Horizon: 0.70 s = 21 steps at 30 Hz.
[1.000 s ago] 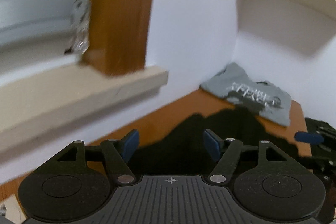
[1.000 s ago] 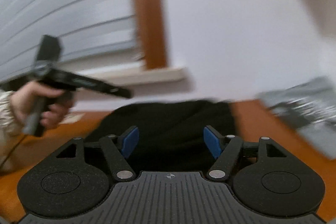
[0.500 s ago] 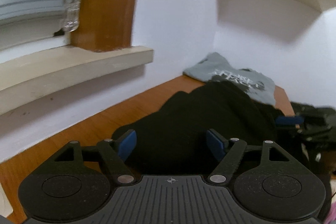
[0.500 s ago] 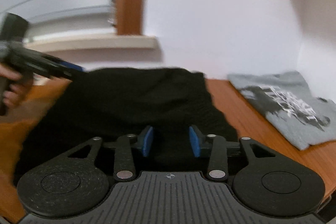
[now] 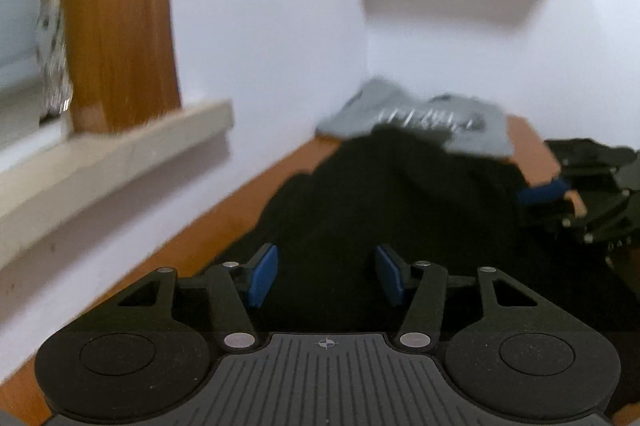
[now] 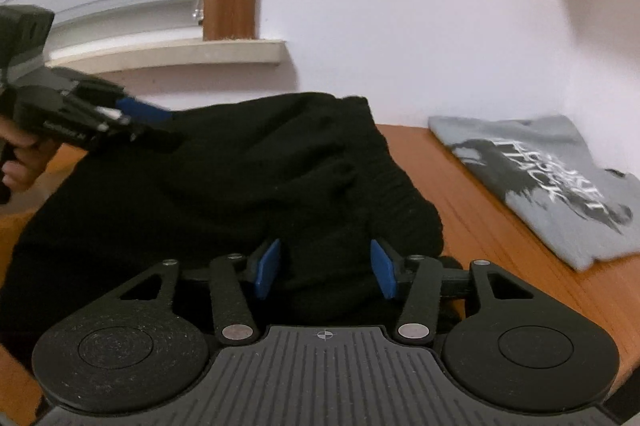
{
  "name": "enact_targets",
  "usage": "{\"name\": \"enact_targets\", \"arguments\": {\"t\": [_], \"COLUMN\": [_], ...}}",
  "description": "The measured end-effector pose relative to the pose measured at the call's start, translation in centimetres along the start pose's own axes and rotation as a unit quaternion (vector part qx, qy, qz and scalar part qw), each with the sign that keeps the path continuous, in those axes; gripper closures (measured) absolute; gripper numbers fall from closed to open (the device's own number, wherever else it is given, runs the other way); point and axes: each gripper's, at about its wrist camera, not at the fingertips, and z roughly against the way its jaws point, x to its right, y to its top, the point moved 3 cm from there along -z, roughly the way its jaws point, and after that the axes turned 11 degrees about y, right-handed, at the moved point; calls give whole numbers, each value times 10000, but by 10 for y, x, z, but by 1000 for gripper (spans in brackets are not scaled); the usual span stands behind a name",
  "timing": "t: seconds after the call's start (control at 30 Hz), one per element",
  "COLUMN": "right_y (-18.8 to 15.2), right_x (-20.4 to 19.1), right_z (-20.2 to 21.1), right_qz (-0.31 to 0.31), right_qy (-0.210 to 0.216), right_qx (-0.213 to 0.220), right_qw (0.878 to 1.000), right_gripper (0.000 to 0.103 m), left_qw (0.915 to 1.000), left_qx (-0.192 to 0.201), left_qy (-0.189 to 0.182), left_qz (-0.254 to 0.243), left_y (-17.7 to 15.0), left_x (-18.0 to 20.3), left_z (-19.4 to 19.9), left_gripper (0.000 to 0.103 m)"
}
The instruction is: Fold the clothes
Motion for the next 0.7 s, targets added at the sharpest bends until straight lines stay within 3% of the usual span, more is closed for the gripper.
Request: {"name": "enact_targets", "arguments": {"t": [0.13, 0.23, 0.3, 0.4, 0.5, 0.6, 0.7], "right_y": [18, 37, 49, 53, 36, 11, -9], "right_x": [21, 30, 37, 38, 25, 7, -14], "right_z": [-28, -55, -64, -38, 7, 48, 70], "right_qz": [88, 448, 346, -94, -276, -584, -789], "right_qy": [391, 263, 130, -3, -8, 159, 335], "right_qx": [-174, -369, -392, 3, 311, 538, 561], "right_qw": [9990, 9980, 9985, 10000, 9991, 9967, 9947], "right_gripper": [54, 54, 55, 55, 55, 55, 56], "left_qw": [9994, 9984, 9978, 9966, 9965, 9979, 9983], "left_qx": [-287, -335, -258, -153, -36, 41, 53], "left_qy": [38, -103, -157, -238, -283, -122, -71], "left_qz": [180, 444, 590, 768, 782, 642, 568], "left_y": [-6, -6, -6, -10, -17, -22, -27], "left_x": [-11, -17, -22, -35, -45, -51, -57], "left_z": [1, 6, 10, 16, 26, 36, 41], "left_gripper": [45, 44, 44, 44, 44, 34, 34]}}
